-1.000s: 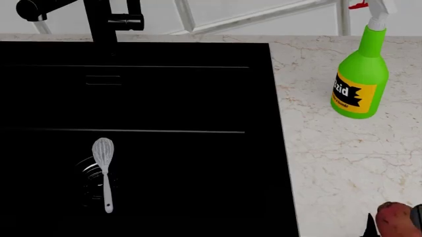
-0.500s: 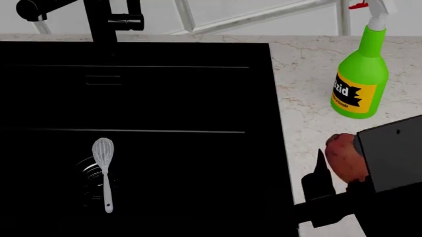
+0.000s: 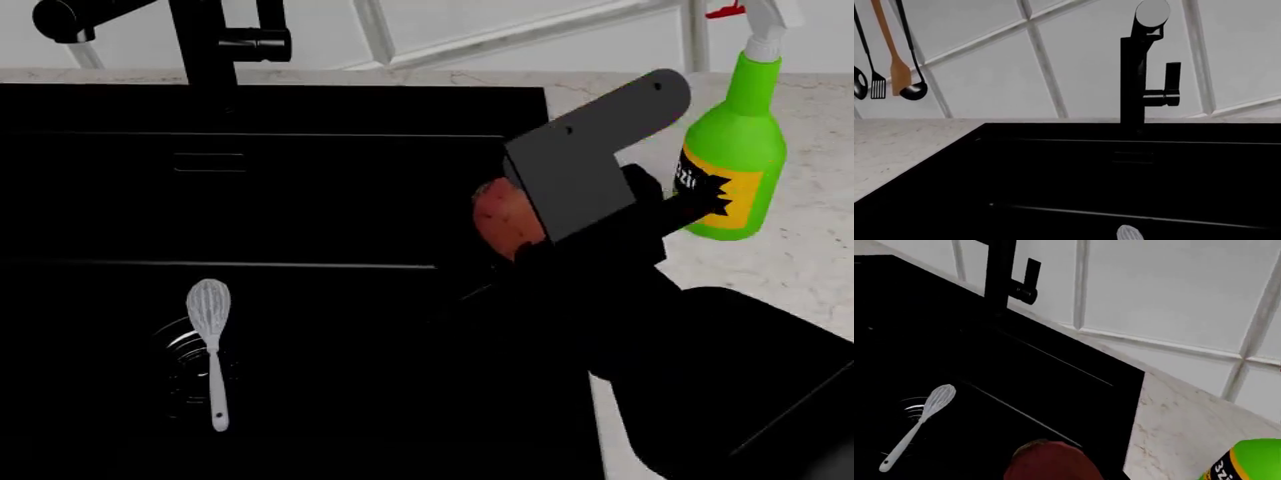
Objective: Pick the sweet potato from the counter and place it in the sink
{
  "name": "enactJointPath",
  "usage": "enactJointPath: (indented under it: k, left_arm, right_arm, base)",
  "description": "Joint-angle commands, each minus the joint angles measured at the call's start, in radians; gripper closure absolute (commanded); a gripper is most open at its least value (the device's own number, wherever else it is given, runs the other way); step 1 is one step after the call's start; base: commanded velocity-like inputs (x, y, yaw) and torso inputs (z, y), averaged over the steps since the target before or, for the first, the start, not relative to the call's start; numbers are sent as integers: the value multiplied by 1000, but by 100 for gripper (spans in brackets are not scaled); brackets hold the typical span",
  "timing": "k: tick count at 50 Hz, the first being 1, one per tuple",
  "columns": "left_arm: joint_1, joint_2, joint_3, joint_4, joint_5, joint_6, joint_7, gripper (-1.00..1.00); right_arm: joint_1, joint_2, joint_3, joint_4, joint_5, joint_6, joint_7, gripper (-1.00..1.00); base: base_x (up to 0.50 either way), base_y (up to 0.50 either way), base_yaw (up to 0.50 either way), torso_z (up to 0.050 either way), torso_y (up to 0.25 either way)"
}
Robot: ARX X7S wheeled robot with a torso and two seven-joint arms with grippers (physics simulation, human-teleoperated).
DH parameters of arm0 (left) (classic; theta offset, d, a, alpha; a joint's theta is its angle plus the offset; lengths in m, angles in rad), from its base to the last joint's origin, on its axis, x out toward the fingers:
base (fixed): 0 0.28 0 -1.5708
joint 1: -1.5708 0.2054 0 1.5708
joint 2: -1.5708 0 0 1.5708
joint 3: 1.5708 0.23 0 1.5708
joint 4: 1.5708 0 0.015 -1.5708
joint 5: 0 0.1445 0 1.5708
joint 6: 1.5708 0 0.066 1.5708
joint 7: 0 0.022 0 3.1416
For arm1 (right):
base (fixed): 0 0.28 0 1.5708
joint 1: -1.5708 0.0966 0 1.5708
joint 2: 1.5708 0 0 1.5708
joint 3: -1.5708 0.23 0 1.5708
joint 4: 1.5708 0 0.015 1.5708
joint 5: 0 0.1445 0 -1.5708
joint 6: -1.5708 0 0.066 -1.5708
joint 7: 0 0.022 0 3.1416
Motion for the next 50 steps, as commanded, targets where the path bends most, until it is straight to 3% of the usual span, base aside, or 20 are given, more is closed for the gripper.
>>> enactJointPath:
  k: [1,33,36,43,50]
  left_arm:
    - [-5,-4,0,12,-9,-11,-3,-100]
    - [-5,1,17,4,-14,3,-9,-100]
    - [0,0,19,7,-14,5,-9,-100]
    - [7,-4,10,24,-20,-3,-15,-100]
    - [8,-5,12,21,-20,0,-17,-100]
  right_arm:
    - [132,-119,-165,221,-123,-106,-139,100]
    - [283,-527,-435,1103,-351,-526,-433,100]
    - [299,-539,-503,1157,-283,-556,-433,100]
    - [351,-540,-821,1260,50,-603,-397,100]
    - [366,-540,-985,1285,217,-603,-401,100]
  base:
    - [0,0,0,0,0]
    - [0,0,0,0,0]
    - [0,0,0,0,0]
    - [0,0,0,0,0]
    - [0,0,0,0,0]
